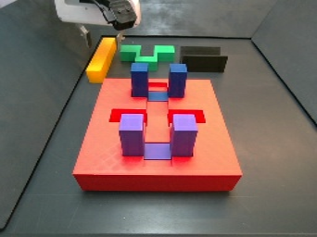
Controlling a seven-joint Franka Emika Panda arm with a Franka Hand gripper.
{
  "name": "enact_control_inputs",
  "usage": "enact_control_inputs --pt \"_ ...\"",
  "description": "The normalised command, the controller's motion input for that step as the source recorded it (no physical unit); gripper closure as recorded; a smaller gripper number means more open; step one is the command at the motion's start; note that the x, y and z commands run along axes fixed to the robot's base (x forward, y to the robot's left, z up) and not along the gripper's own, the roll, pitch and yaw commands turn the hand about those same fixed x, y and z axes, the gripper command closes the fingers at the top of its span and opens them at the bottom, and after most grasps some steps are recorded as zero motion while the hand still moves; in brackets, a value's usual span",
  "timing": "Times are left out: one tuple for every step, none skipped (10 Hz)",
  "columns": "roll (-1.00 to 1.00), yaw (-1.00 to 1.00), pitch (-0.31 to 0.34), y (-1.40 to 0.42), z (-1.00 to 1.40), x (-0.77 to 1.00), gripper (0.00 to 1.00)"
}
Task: Pick up the yellow object. Move up. Move to above the board. Insert the yellow object.
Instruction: Pick up the yellow object.
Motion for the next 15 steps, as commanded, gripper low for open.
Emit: enact_control_inputs --pt "0.07 0.0 -0.174 0.0 -0.31 0.0 0.0" --pt "0.06 0.0 -0.181 0.0 -0.32 0.0 0.0" --pt "0.06 0.0 -0.19 0.0 -0.34 0.0 0.0" --pt "0.05 0.0 -0.199 0.0 -0.34 0.0 0.0" --pt "0.03 0.0 -0.187 0.0 -0.28 0.0 0.0" --pt "0.06 0.0 -0.164 0.01 -0.23 0.0 0.0" --pt "0.05 0.0 -0.156 0.0 -0.21 0.0 0.0" --pt "0.04 0.0 -0.081 0.0 -0.13 0.0 0.0" --pt "0.06 0.0 -0.083 0.0 -0.16 0.0 0.0" --pt "0.08 0.0 -0.106 0.0 -0.23 0.0 0.0" --pt "0.07 0.0 -0.111 0.0 -0.27 0.0 0.0" --pt "0.03 0.0 -0.104 0.04 -0.24 0.0 0.0" --pt "0.0 0.0 -0.097 0.07 -0.19 0.0 0.0" --pt "0.0 0.0 -0.059 0.07 -0.05 0.0 0.0" --pt "0.0 0.0 0.0 0.07 0.0 0.0 0.0"
